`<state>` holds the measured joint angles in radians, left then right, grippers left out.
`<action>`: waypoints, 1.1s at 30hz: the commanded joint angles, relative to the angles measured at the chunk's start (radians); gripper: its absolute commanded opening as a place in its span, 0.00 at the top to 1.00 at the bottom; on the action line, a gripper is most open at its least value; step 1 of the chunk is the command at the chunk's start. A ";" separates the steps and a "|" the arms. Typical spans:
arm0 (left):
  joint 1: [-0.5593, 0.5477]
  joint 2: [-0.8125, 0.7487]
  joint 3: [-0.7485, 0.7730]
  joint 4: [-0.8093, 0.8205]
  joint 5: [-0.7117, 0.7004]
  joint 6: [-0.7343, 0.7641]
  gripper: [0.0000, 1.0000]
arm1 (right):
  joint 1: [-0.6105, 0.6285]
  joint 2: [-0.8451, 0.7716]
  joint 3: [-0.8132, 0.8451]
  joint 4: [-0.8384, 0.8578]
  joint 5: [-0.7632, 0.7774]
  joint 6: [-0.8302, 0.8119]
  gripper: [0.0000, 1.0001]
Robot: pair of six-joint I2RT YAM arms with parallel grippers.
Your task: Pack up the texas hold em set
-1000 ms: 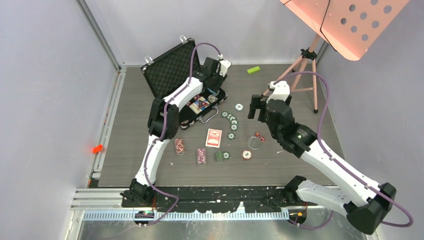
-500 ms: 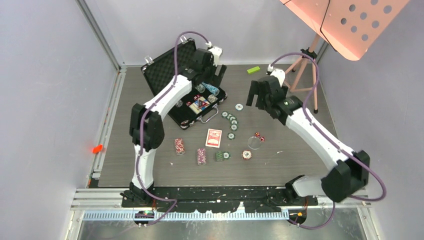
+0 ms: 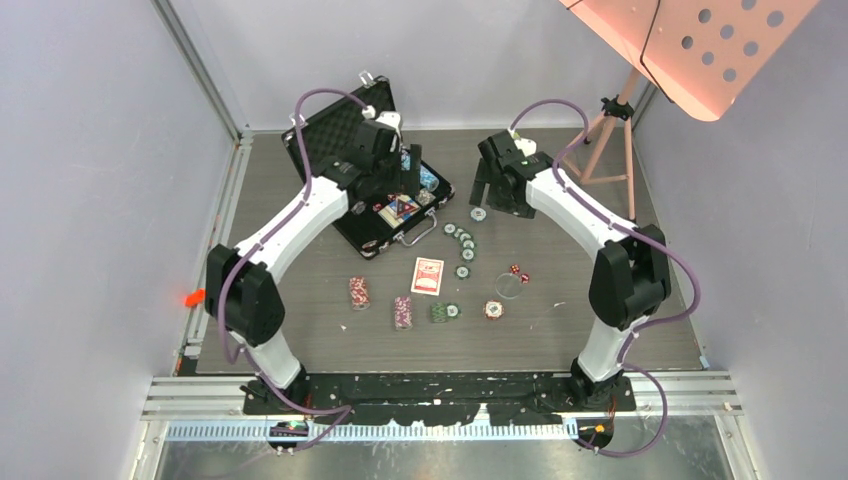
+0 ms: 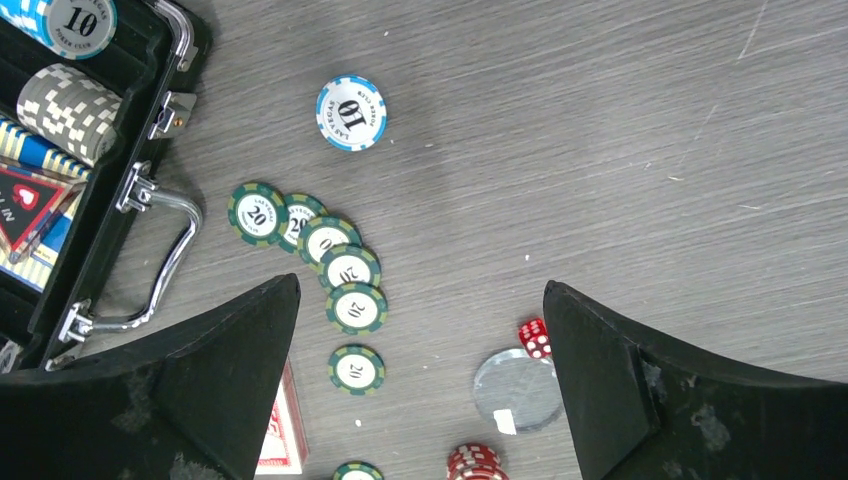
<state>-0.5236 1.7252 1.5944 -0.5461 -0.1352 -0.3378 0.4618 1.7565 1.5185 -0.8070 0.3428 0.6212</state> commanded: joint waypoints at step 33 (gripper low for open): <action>0.010 -0.409 -0.350 -0.004 -0.010 -0.144 0.00 | -0.058 0.463 0.342 -0.011 -0.141 0.042 0.13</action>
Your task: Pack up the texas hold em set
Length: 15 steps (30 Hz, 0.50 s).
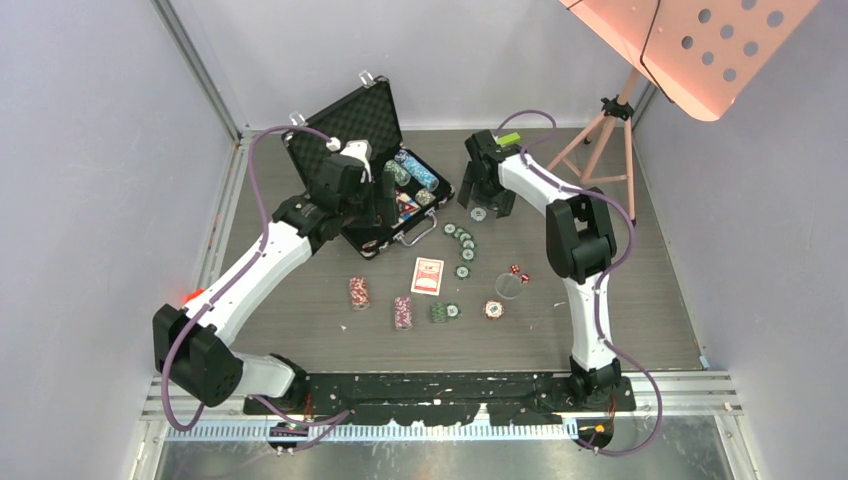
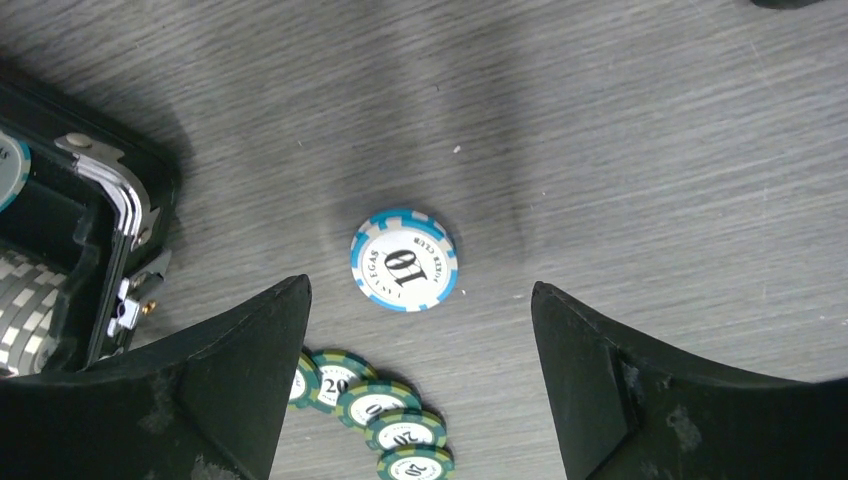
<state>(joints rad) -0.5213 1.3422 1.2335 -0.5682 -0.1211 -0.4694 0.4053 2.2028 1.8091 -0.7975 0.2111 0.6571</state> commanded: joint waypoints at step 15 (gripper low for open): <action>0.015 -0.058 -0.009 0.028 -0.045 -0.012 0.01 | -0.006 0.097 0.085 -0.051 -0.020 0.010 0.32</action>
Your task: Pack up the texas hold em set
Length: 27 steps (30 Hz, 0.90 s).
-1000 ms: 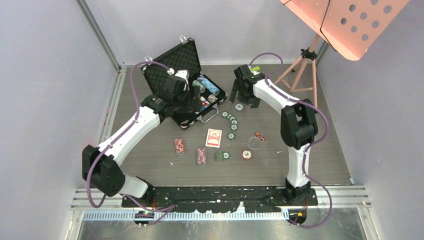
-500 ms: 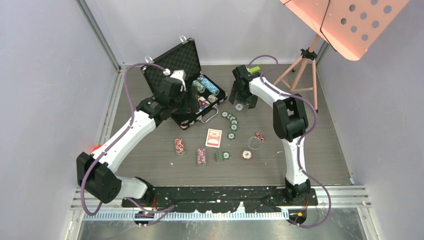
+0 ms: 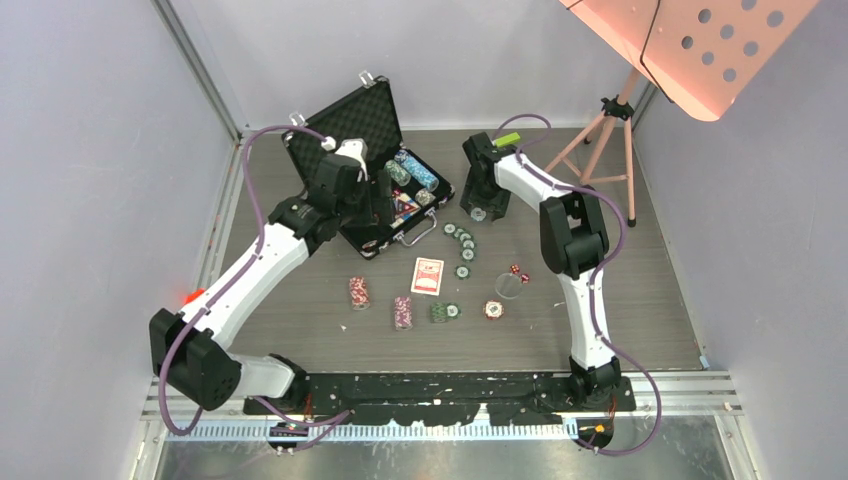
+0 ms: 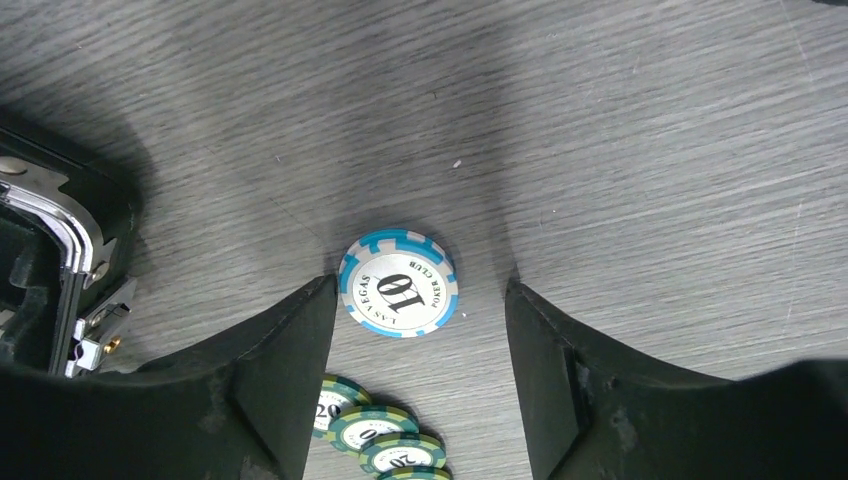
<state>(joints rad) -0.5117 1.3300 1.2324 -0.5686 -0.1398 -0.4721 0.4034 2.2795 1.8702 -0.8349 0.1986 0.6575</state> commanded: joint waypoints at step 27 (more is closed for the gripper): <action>0.077 -0.083 -0.147 0.128 0.013 -0.103 0.02 | -0.003 0.027 0.065 -0.094 0.002 0.005 0.72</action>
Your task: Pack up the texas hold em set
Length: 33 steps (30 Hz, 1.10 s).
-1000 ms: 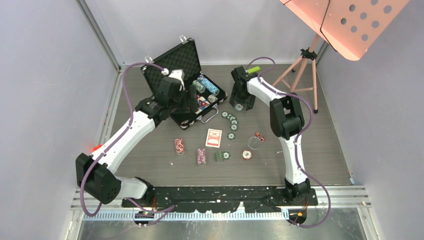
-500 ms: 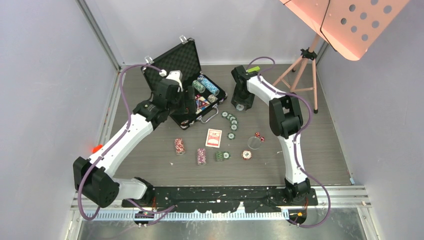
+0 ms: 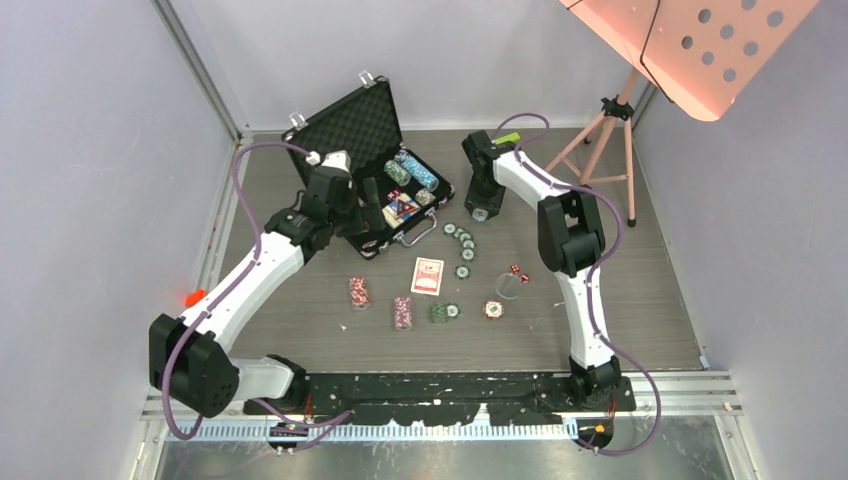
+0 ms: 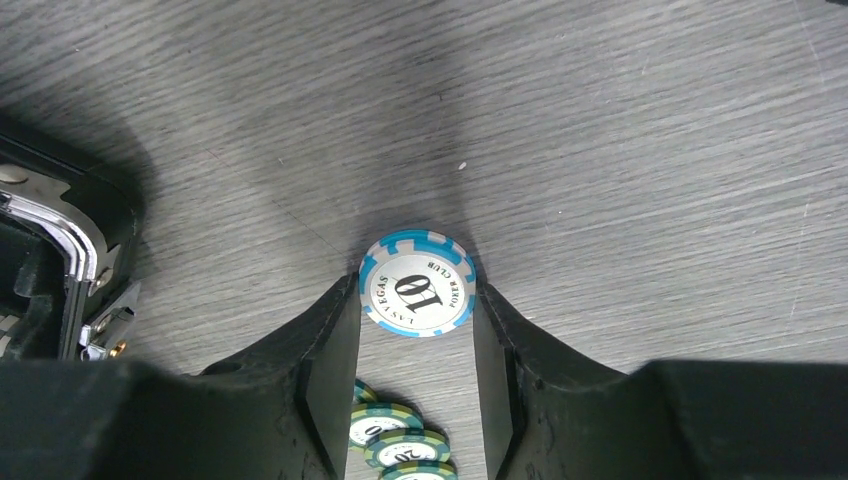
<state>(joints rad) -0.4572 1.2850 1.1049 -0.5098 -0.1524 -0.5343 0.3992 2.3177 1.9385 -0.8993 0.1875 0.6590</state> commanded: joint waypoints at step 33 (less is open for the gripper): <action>0.068 0.449 0.340 0.074 0.723 -0.149 0.16 | 0.081 -0.706 -0.589 0.306 -0.258 -0.247 0.99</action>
<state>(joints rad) -0.4023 1.6802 1.3743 -0.4000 0.4141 -0.6468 0.4503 1.6920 1.3731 -0.6689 0.0109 0.4747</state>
